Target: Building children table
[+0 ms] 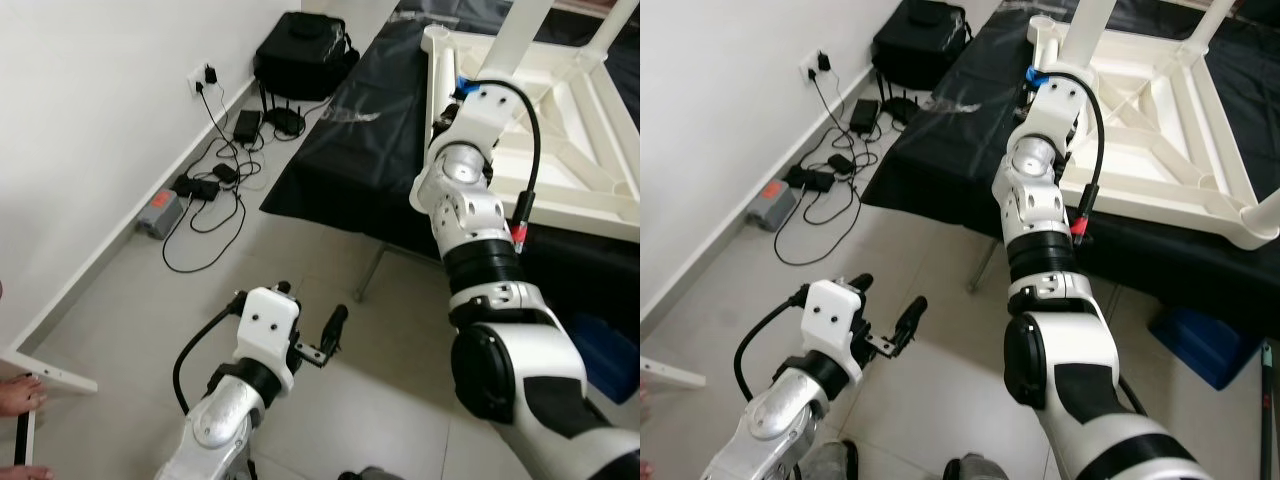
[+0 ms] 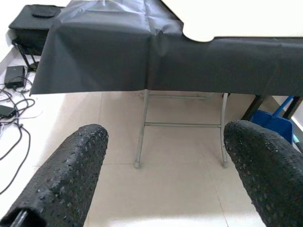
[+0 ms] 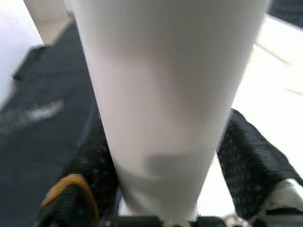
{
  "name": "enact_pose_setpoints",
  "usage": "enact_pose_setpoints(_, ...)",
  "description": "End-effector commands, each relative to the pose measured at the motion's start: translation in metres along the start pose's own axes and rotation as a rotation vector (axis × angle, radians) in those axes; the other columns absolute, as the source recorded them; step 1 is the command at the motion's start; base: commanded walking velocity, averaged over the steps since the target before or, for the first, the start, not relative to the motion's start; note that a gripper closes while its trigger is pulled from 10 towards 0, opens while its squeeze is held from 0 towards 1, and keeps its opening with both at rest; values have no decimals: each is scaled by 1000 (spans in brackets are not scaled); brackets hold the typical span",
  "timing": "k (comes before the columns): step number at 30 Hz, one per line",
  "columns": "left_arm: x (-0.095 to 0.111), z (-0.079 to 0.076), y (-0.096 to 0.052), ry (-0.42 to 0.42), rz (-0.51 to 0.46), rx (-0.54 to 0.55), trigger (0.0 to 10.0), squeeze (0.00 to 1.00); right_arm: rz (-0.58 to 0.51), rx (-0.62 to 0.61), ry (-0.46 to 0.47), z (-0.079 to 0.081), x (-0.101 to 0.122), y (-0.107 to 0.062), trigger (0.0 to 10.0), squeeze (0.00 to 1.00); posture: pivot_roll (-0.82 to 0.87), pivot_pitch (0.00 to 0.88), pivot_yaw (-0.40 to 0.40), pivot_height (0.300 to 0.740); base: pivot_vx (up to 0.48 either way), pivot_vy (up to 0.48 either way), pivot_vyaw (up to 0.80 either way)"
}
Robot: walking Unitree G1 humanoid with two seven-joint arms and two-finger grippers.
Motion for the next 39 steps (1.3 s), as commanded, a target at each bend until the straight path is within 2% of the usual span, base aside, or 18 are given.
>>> enact_pose_setpoints(1, -7, -1, -2, -6, 24, 3, 10000, 0, -22, -9, 11, -1, 1, 1, 10000, 1000, 153, 179, -81, 740, 0, 0, 0)
enact_pose_setpoints(6, -7, -1, -2, -7, 25, 2, 10000, 0, -36, -2, 10, 1, 3, 0, 10000, 1000, 153, 179, -81, 740, 0, 0, 0)
enact_pose_setpoints(7, -8, -1, -2, -8, 26, 1, 10000, 0, -47, 4, 9, 2, 5, -1, 10000, 867, 152, 176, -77, 740, 0, 0, 0)
enact_pose_setpoints(8, -8, -1, -1, -9, 27, 1, 10000, 0, -78, 8, 21, 3, 10, -3, 10000, 0, 154, 178, -80, 740, 0, 0, 0)
enact_pose_setpoints(11, -8, -1, -1, -9, 28, 2, 10000, 0, -110, 8, 24, 3, 15, -6, 10000, 0, 153, 179, -80, 740, 0, 0, 0)
enact_pose_setpoints(13, -9, 0, 0, -11, 31, 5, 10000, 0, -176, 43, 53, 1, 19, -23, 10000, 0, 153, 173, -76, 740, 0, 0, 0)
enact_pose_setpoints(17, -9, 1, 0, -11, 31, 6, 10000, 0, -185, 41, 51, 0, 18, -26, 10000, 0, 153, 173, -76, 740, 0, 0, 0)
enact_pose_setpoints(18, -9, 1, 1, -11, 34, 7, 10000, 0, -193, 66, 57, -3, 12, -33, 10000, 0, 145, 166, -71, 740, 0, 0, 0)
enact_pose_setpoints(21, -9, 1, 1, -11, 36, 8, 10000, 0, -199, 85, 60, -5, 8, -38, 10000, 0, 145, 166, -71, 740, 0, 0, 0)
enact_pose_setpoints(23, -11, 2, 2, -15, 43, 7, 10000, 0, -215, 108, 21, -19, -8, -52, 10000, 0, 142, 170, -69, 740, 0, 0, 0)
enact_pose_setpoints(26, -11, 2, 2, -15, 43, 7, 10000, 0, -215, 108, 21, -19, -8, -52, 10000, 0, 142, 170, -69, 740, 0, 0, 0)
enact_pose_setpoints(27, -11, 4, 3, -14, 49, 8, 10000, 0, -244, 140, -38, -26, -20, -62, 10000, 0, 133, 170, -62, 740, 0, 0, 0)
enact_pose_setpoints(28, -12, 5, 4, -10, 53, 15, 10000, 0, -259, 218, -96, -30, -43, -80, 10000, 0, 133, 171, -58, 740, 0, 0, 0)
enact_pose_setpoints(29, -12, 5, 4, -10, 53, 15, 10000, 0, -259, 218, -96, -30, -43, -80, 10000, 0, 133, 171, -58, 740, 0, 0, 0)
enact_pose_setpoints(30, -13, 7, 5, -5, 54, 17, 10000, 0, -227, 326, -128, -31, -71, -104, 10000, 0, 126, 167, -49, 740, 0, 0, 0)
enact_pose_setpoints(32, -13, 7, 5, -5, 54, 17, 10000, 0, -227, 326, -128, -31, -71, -104, 10000, 0, 126, 167, -49, 740, 0, 0, 0)
enact_pose_setpoints(34, -14, 8, 6, 0, 54, 18, 10000, 0, -159, 438, -158, -32, -104, -136, 10000, 0, 111, 148, -37, 740, 0, 0, -400)
enact_pose_setpoints(39, -16, 10, 8, 0, 59, 17, 10000, 0, -77, 474, -178, -33, -124, -154, 10000, 0, 102, 147, -41, 740, 0, 0, -800)
Point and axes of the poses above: a point about 5 cm out from each wrist's last joint towards the gripper, its own y axis pointing out of the wrist towards the gripper, its own x axis along the axis of the wrist's last joint, z = x × y, the point moved 3 cm from there along y, pointing out of the wrist towards the gripper, and after that the axes turned 12 degrees about -y, right-handed, at the moved point
